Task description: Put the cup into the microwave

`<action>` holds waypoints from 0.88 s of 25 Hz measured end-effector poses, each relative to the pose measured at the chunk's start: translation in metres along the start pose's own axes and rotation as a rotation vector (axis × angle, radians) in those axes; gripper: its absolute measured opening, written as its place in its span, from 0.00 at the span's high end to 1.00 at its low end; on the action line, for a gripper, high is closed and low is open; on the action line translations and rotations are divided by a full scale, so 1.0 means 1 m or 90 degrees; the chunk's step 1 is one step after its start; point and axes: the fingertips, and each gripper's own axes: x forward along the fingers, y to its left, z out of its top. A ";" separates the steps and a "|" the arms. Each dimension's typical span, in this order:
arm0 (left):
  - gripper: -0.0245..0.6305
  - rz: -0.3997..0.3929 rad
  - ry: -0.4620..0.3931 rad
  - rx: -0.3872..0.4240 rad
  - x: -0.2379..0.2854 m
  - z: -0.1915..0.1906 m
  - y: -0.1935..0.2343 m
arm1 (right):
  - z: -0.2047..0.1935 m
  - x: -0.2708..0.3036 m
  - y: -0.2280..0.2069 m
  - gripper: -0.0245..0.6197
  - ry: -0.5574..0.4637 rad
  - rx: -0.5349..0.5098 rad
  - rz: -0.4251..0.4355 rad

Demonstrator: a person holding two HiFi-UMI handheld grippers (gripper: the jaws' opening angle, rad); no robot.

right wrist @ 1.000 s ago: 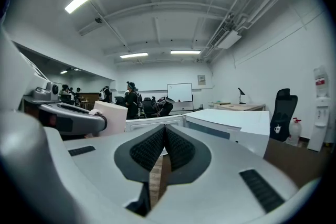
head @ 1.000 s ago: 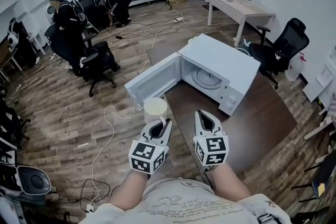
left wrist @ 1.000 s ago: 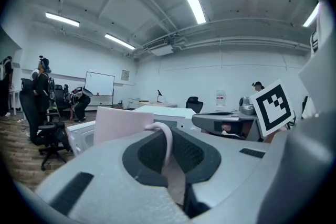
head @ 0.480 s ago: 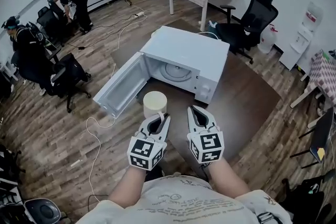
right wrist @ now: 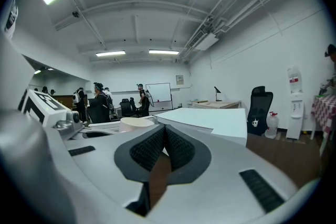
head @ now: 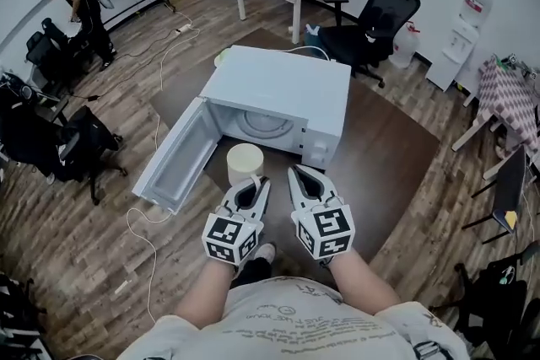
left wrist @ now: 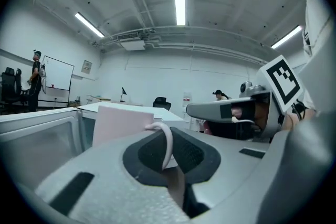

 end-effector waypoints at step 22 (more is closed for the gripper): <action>0.93 -0.259 0.038 0.035 0.098 -0.079 0.083 | -0.018 0.041 -0.043 0.94 0.075 0.000 -0.184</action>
